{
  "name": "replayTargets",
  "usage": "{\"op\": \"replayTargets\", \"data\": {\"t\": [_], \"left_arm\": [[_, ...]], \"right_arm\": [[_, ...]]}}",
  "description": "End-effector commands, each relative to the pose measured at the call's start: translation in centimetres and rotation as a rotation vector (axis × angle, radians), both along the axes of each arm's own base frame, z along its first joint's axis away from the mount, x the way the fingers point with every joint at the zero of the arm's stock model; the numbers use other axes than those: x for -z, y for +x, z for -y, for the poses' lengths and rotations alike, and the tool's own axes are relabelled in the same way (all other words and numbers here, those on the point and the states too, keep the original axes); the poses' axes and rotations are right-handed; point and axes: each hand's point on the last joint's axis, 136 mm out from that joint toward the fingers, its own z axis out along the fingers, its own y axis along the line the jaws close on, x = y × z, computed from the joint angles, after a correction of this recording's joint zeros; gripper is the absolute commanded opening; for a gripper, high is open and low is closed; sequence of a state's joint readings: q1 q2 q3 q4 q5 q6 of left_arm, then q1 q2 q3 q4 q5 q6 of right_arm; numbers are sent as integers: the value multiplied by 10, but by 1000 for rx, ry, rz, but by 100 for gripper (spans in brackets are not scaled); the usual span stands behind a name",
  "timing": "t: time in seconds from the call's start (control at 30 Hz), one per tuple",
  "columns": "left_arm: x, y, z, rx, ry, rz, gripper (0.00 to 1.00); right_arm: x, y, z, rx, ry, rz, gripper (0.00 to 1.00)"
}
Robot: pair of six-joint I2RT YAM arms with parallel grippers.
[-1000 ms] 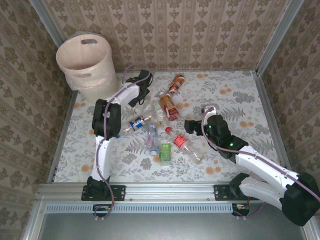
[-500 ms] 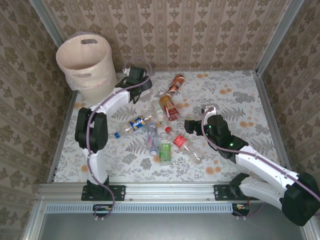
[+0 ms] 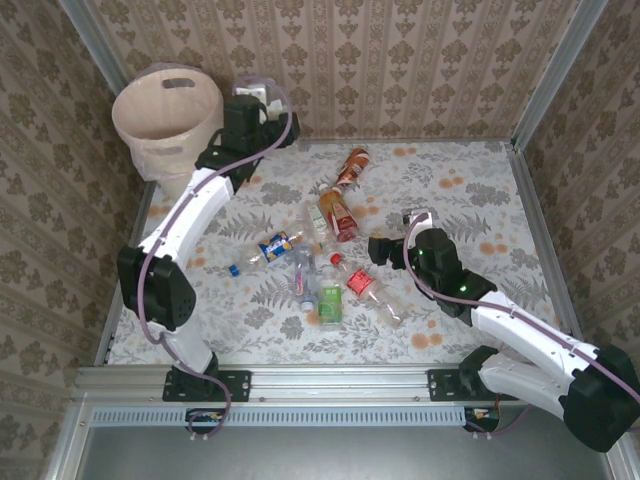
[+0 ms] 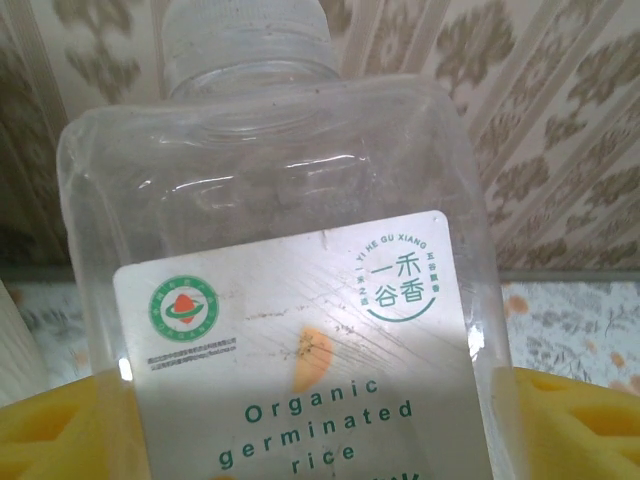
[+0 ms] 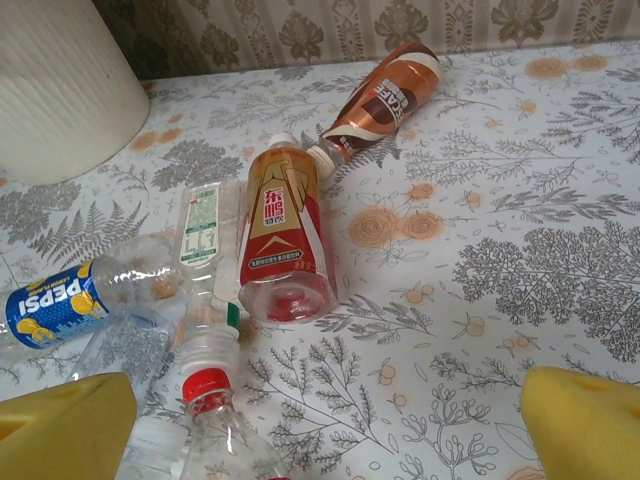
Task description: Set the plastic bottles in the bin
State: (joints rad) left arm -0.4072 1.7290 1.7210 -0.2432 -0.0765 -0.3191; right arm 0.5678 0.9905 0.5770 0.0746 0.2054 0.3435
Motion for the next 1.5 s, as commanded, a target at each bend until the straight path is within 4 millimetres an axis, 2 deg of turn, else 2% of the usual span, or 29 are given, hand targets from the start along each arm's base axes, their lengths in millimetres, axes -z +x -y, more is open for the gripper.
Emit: {"op": "replayTargets", "data": {"t": [0.0, 0.17, 0.37, 0.57, 0.73, 0.93, 0.97, 1.03, 1.2, 1.47], "left_arm": [[-56, -10, -24, -9, 62, 124, 73], [-90, -8, -68, -108, 68, 202, 73], [-107, 9, -127, -206, 90, 242, 72], [-105, 30, -170, -225, 82, 238, 72], [-85, 47, -203, -252, 78, 196, 73], [-45, 64, -227, -278, 77, 108, 77], [-39, 66, -228, -268, 61, 90, 80], [-32, 67, -231, -267, 36, 63, 93], [-35, 65, -234, -285, 21, 61, 100], [-37, 60, -232, -285, -1, 56, 100]], "right_arm": [[-27, 5, -6, -9, 45, 63, 100], [-26, 5, -6, -11, 45, 62, 100], [-26, 5, -7, -12, 56, 60, 100], [-26, 6, -8, -10, 59, 62, 100], [-25, 7, -9, -11, 60, 55, 100], [-25, 8, -9, -10, 62, 52, 100], [-25, 8, -9, -10, 61, 53, 100], [-25, 9, -9, -8, 60, 52, 100], [-23, 9, -9, -6, 51, 47, 100], [-20, 12, -12, -12, 49, 41, 100]]}}
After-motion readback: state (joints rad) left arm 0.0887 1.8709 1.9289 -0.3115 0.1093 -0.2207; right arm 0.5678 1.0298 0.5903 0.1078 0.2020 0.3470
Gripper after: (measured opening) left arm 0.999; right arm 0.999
